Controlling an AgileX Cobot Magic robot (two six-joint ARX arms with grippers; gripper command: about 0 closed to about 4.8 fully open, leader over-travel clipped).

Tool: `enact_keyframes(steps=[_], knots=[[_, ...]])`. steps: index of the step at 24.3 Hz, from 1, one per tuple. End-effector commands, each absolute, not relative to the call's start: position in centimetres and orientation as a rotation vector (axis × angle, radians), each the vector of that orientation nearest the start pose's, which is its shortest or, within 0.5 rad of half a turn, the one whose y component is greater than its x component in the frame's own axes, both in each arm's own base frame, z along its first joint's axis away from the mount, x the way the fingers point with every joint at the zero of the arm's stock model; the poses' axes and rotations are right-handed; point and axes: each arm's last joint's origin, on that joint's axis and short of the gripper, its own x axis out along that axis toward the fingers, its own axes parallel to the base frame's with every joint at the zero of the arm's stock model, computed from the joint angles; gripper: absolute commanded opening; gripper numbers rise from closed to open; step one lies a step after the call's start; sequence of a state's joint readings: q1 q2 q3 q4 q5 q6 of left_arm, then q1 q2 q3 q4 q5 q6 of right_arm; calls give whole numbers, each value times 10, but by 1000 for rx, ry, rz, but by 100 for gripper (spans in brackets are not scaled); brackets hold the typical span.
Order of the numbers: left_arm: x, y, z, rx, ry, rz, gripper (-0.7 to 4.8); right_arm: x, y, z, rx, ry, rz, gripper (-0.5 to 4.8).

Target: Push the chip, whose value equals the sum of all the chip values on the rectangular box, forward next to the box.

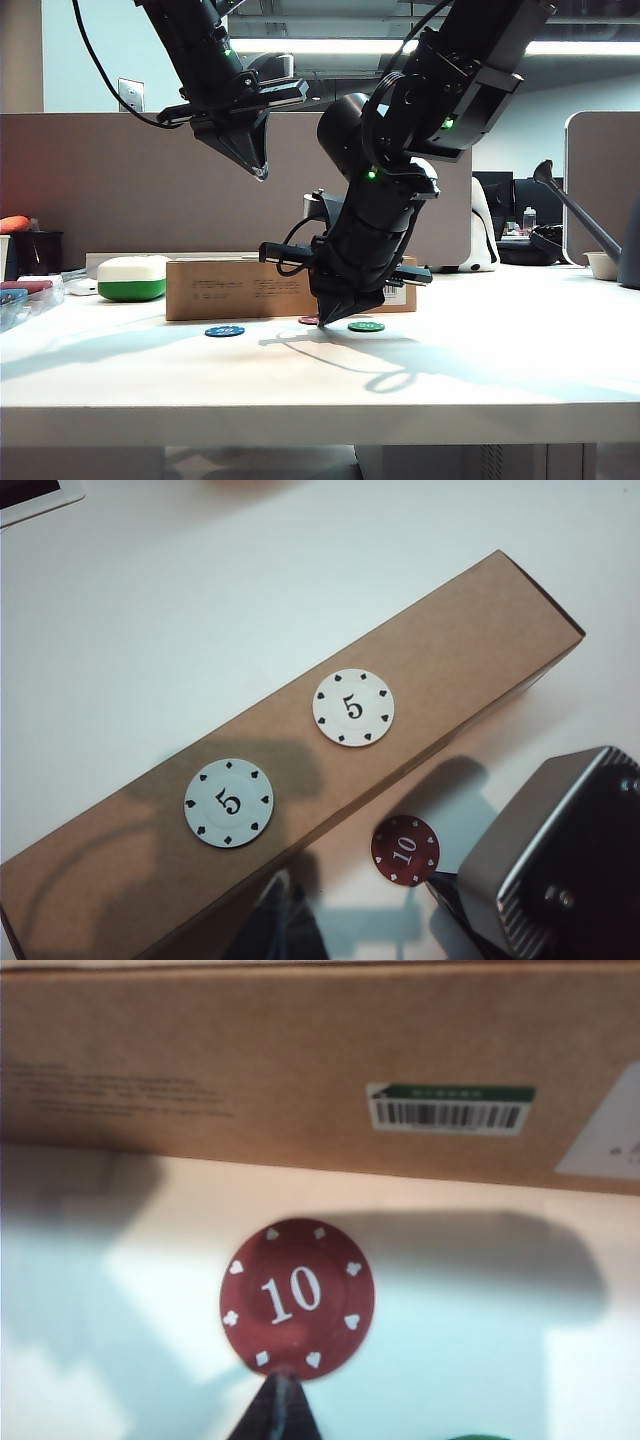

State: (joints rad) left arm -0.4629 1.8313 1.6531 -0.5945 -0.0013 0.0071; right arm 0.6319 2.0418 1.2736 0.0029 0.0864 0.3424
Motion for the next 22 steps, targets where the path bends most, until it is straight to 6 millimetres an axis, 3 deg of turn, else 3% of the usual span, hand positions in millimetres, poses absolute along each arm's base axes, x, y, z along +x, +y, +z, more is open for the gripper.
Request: enact_keyframes(steps=[1,22], knots=[[365,-183,310,182,741,-445,-5,343,246,133,16,864,362,-5],[365,-183,310,182,741,-445,-5,348,250,135,46,792,377,-5]])
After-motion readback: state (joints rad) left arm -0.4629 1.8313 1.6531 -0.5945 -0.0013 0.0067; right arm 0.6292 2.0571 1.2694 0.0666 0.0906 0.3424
